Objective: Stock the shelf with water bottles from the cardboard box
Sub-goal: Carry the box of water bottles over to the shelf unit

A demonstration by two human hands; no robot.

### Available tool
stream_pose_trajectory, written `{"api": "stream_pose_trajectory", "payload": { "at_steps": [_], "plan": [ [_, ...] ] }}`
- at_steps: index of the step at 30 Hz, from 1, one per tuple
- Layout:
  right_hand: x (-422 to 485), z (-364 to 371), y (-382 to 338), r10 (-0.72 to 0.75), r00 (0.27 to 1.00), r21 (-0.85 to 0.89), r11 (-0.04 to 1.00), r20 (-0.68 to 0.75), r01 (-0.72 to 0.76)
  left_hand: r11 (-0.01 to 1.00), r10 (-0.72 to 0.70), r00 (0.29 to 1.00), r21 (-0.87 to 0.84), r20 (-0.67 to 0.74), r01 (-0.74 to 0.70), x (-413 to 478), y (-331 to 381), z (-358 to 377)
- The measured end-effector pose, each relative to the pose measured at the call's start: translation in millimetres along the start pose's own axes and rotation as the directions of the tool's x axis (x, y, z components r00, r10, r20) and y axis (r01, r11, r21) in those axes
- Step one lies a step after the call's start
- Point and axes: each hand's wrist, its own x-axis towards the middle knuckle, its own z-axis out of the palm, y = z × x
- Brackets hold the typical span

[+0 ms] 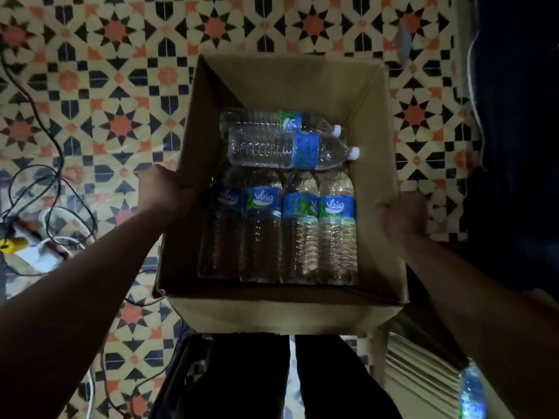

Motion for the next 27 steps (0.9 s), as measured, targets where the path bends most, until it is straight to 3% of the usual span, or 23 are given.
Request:
{"api": "stream_pose_trajectory", "payload": {
  "at_steps": [4,8,17,27],
  "plan": [
    [3,28,0,0.023,1.0,-0.046,0.999,-0.005,-0.023,0.999,-0.031,0.999,-0.009,-0.021,0.031,10,-24,23],
    [4,56,11,-0.06,0.998,-0.063,0.996,0.009,0.06,0.998,-0.062,0.997,0.014,-0.038,0.062,9,-40,46],
    [16,84,29,-0.161,0.985,-0.056,0.986,-0.057,0.158,0.994,-0.044,0.994,-0.107,-0.097,0.034,12,-65,90],
    [15,81,10,-0.121,0.992,-0.04,0.992,-0.044,0.119,0.982,-0.022,0.996,-0.189,-0.082,0.006,34,-66,92]
  ]
}}
